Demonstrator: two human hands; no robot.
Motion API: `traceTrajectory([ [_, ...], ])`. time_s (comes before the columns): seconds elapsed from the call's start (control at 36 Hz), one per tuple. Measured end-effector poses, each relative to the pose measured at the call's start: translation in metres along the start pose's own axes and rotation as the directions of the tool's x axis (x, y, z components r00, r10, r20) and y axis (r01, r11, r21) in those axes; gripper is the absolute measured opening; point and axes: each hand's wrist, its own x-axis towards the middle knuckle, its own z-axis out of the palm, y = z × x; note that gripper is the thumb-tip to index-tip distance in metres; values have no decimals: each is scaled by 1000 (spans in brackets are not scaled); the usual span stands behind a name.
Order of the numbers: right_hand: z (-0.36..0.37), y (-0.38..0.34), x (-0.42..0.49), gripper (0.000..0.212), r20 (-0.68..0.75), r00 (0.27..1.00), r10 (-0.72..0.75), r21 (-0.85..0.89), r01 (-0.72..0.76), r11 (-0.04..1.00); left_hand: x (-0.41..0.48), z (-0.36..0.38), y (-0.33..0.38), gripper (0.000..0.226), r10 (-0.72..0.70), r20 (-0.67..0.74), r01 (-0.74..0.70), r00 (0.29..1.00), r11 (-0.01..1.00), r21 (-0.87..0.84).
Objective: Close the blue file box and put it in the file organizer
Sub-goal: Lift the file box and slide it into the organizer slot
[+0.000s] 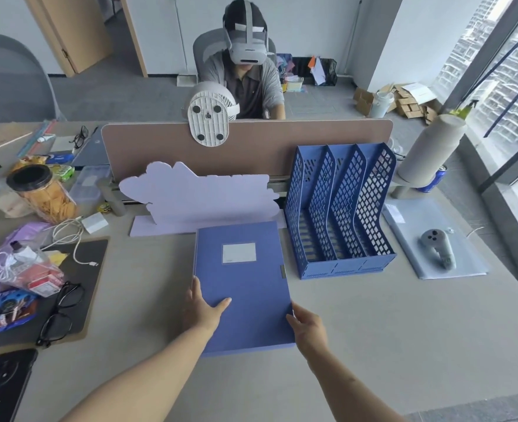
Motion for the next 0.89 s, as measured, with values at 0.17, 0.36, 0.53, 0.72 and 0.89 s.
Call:
traceTrajectory([
  [0.17,0,3,2,43,-17,1000,-4,20,5,1000,0,2,1,113,8,-23,-6,1000,999,49],
  [0.36,-5,14,15,49,18,1000,-10,50,9,999,0,3,7,107,-23,-10,24,1000,997,78],
  [0.53,-11,16,23,56,0,999,35,-17,-35,999,5,-2,11,109,-17,20,15,1000,993,117],
  [0.72,-16,-33,31,90,190,977,-99,-439,175,881,26,-23,16,131,71,206,-122,976,961,246],
  [0.89,-18,-42,44,97,228,969,-98,-525,207,825,29,-28,9,133,142,214,-202,967,934,294],
])
